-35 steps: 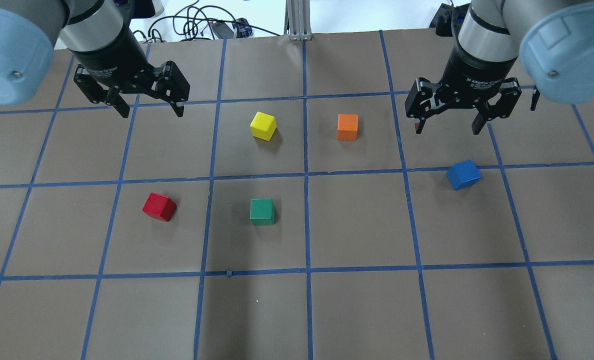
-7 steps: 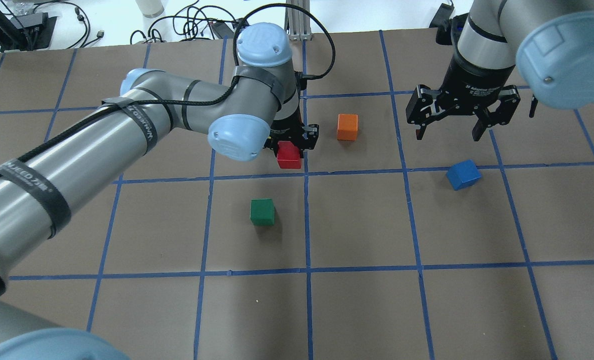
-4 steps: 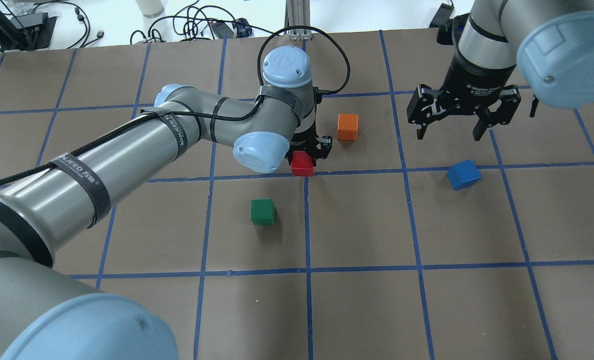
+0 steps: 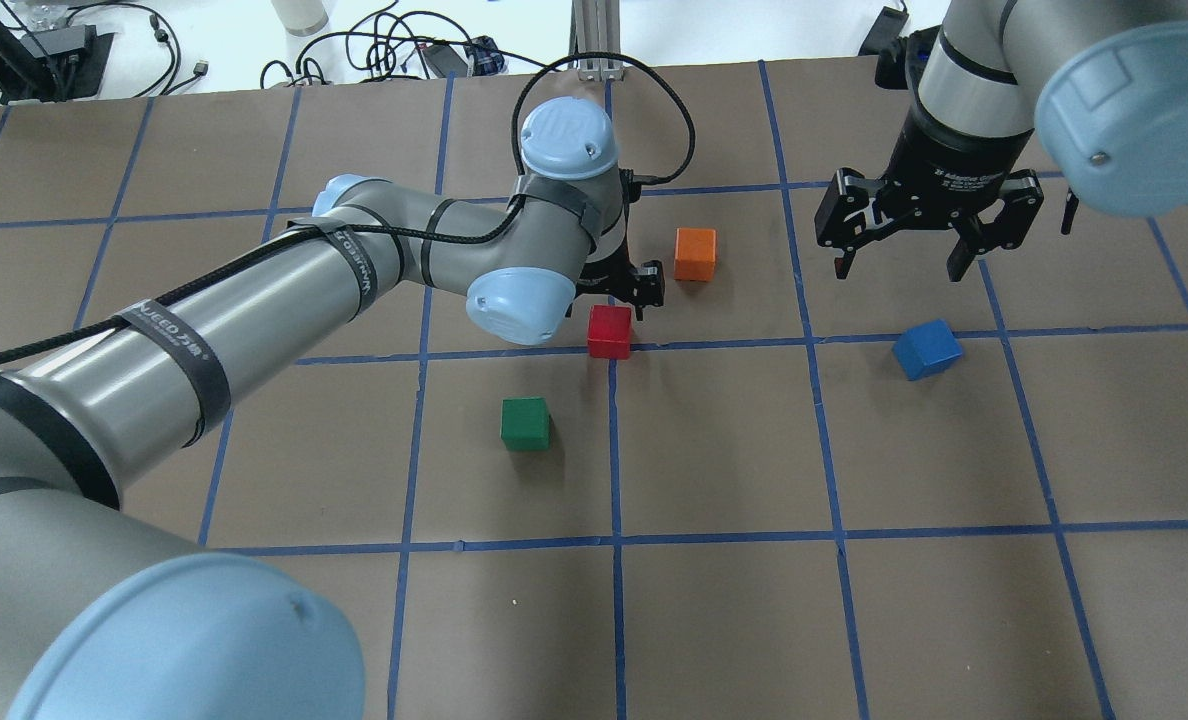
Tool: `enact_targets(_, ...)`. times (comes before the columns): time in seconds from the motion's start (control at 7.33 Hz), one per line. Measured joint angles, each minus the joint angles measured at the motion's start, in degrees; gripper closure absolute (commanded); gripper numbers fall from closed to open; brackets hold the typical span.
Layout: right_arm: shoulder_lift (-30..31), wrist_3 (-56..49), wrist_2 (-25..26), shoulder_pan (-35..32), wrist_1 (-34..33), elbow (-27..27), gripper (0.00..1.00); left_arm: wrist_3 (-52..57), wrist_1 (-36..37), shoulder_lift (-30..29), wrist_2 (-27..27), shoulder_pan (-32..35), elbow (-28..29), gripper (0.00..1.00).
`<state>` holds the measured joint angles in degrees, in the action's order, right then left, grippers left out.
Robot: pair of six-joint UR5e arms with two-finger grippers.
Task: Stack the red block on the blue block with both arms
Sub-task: 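Open the left gripper and withdraw it while the right gripper approaches, then lower the right gripper onto the red cube and close it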
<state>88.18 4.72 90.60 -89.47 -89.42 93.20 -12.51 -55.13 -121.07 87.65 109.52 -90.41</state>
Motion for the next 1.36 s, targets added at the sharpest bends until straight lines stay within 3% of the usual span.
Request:
enact_targets(0.68, -0.29, 1.0, -1.12, -0.24, -0.06, -0.25, 0.0, 21.96, -23.37, 20.13, 0.21, -15.45, -0.53, 0.0)
enact_targets(1.09, -5.2, 3.83, -2.79, -5.85, -8.62, -0.74, 0.0, 22.9, -27.08, 32.35, 0.36, -17.9, -5.11, 0.0)
enact_targets(1.36, -10.4, 7.12, -2.75, -10.32, -14.12, -2.12, 0.0, 17.87, -27.24, 33.13, 2.73, -17.77, -5.37, 0.0)
